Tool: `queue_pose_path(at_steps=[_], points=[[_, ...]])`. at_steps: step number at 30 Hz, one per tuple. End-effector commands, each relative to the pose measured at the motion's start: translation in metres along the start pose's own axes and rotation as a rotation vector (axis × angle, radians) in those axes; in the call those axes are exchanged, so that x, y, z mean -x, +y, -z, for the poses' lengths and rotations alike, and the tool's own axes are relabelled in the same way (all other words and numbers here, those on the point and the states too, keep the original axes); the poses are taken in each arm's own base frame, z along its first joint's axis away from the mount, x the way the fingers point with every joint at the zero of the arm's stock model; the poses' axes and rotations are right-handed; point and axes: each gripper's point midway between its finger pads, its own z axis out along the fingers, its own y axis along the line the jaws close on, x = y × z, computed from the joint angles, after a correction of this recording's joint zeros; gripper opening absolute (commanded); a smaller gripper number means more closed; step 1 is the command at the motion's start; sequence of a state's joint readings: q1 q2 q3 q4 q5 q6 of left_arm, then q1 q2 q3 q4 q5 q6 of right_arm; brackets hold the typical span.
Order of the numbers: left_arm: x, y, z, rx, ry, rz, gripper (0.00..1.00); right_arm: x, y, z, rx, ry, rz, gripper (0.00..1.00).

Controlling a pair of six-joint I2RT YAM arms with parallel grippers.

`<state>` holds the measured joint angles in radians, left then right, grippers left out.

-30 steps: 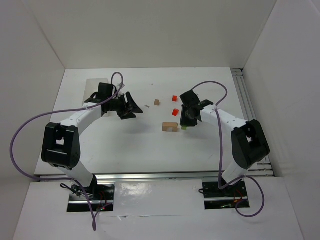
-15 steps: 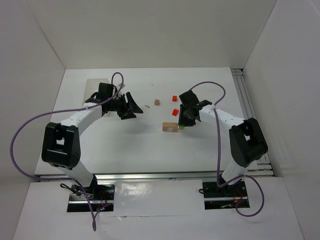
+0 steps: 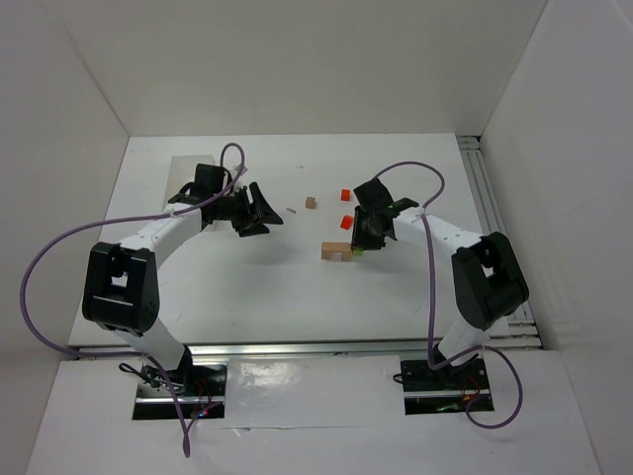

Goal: Build the wood block tower

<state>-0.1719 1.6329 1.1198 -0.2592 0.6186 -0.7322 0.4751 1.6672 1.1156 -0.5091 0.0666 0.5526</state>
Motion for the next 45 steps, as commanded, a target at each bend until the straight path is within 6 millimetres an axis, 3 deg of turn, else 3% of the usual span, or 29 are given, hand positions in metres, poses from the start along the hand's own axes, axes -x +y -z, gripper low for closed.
queue_pose_path(at_steps=[1,29,37,41,45], points=[[0.008,-0.012,0.003,-0.027,-0.018,-0.050,0.69,0.021,0.012,0.004,0.043,-0.065,-0.004,0.20],[0.004,-0.011,0.000,-0.025,-0.005,-0.050,0.69,0.028,0.004,0.010,0.064,-0.079,-0.038,0.19],[0.004,-0.011,0.000,-0.025,-0.005,-0.050,0.69,0.058,0.014,0.053,0.082,-0.198,-0.047,0.19],[0.004,-0.009,-0.003,-0.021,0.001,-0.044,0.69,0.059,0.021,0.057,0.072,-0.201,-0.012,0.19],[0.004,-0.016,-0.003,-0.040,0.002,-0.061,0.69,0.048,0.027,0.052,0.046,-0.158,0.034,0.19]])
